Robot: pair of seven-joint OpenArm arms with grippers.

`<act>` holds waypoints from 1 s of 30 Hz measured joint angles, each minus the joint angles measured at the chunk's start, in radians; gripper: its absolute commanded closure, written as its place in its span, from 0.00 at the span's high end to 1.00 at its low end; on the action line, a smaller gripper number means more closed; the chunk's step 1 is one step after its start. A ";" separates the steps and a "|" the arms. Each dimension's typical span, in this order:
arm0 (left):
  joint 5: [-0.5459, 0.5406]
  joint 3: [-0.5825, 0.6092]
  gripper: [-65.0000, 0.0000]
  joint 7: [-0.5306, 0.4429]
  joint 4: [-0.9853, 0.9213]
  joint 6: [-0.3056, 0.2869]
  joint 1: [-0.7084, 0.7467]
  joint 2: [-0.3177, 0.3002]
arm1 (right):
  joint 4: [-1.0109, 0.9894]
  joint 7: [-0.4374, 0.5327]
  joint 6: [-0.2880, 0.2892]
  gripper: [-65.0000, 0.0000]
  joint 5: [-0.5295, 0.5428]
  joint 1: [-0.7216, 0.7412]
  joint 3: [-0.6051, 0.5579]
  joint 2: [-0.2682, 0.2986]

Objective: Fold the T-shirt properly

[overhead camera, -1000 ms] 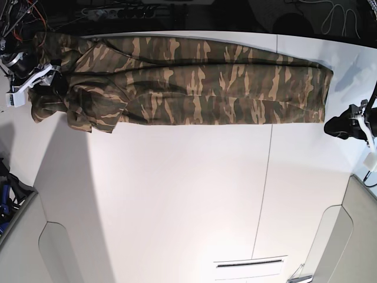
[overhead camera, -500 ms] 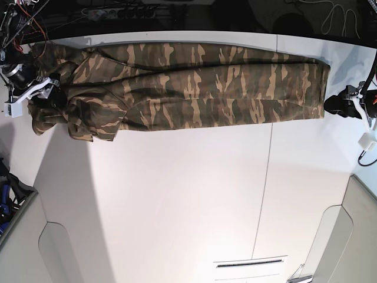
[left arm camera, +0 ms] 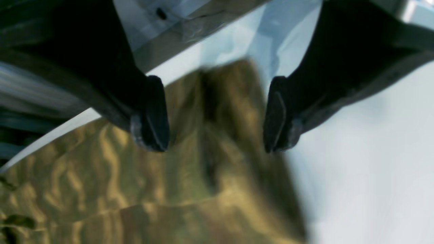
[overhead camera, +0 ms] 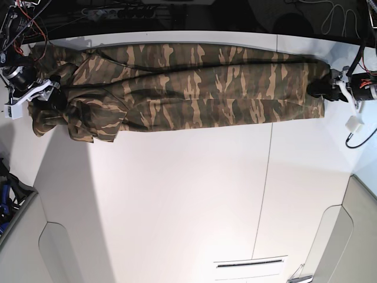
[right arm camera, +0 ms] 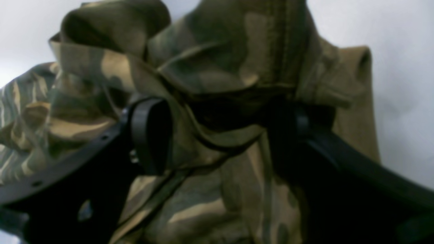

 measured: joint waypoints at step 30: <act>0.229 -0.123 0.72 -0.150 -0.001 -0.006 -0.005 0.067 | 0.000 -0.046 0.000 0.68 0.045 0.003 0.000 0.000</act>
